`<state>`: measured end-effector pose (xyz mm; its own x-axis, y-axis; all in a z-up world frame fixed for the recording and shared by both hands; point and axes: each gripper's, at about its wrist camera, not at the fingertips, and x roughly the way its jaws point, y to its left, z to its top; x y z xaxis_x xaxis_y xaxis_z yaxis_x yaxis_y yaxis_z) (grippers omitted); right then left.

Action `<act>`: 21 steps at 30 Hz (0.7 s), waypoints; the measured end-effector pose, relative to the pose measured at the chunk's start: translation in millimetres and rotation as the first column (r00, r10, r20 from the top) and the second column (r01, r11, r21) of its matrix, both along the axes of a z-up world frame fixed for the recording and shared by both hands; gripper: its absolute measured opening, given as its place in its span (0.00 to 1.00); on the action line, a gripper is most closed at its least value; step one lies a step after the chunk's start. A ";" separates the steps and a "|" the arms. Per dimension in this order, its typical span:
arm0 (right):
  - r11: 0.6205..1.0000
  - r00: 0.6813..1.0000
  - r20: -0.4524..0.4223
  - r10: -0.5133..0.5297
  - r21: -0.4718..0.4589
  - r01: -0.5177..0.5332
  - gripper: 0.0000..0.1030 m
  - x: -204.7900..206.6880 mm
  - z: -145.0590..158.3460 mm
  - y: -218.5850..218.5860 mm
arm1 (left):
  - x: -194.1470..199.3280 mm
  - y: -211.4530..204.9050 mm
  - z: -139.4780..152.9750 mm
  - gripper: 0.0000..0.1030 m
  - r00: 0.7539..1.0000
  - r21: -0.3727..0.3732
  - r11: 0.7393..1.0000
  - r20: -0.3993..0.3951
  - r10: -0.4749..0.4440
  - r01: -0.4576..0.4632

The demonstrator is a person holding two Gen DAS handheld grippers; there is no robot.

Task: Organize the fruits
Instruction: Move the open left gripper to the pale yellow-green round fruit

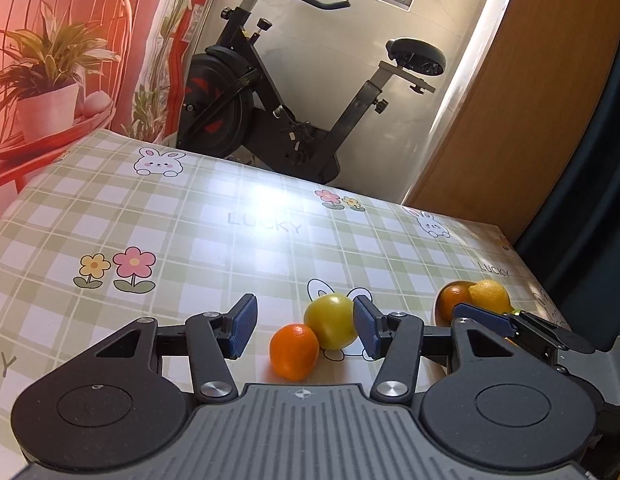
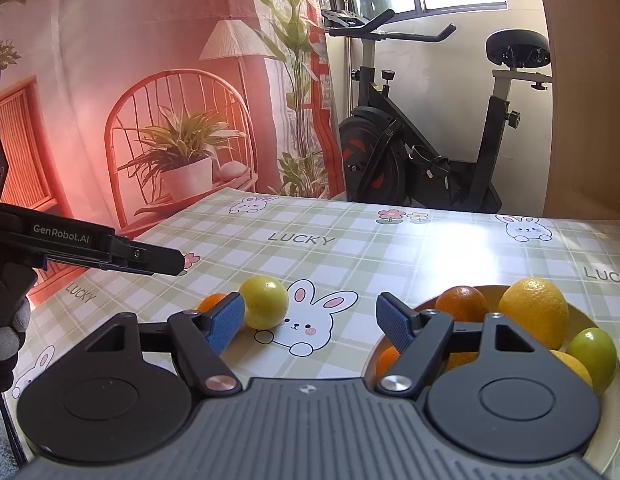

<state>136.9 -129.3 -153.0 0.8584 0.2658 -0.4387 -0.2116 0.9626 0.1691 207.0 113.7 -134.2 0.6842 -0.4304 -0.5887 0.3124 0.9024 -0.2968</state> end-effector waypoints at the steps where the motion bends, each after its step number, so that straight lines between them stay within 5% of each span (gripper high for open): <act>1: 1.000 1.000 0.001 -0.002 -0.004 0.002 0.71 4.2 -1.6 5.3 | 3.3 -0.3 -0.1 0.54 1.000 -0.010 1.000 -0.004 -0.002 0.002; 8: 0.999 0.999 -0.018 0.030 -0.027 -0.030 0.58 33.0 -15.3 34.9 | 19.2 -10.3 -11.3 0.53 1.000 -0.035 0.999 -0.027 -0.011 0.010; 21: 0.999 0.999 -0.004 -0.035 0.001 0.035 0.57 42.0 -28.1 39.4 | 31.3 -11.9 -19.7 0.53 0.999 -0.013 1.000 -0.053 -0.013 0.012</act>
<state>178.9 -89.9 -181.0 0.8657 0.2361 -0.4414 -0.1771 0.9692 0.1711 238.3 101.8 -153.9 0.6470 -0.4465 -0.6181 0.3071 0.8946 -0.3248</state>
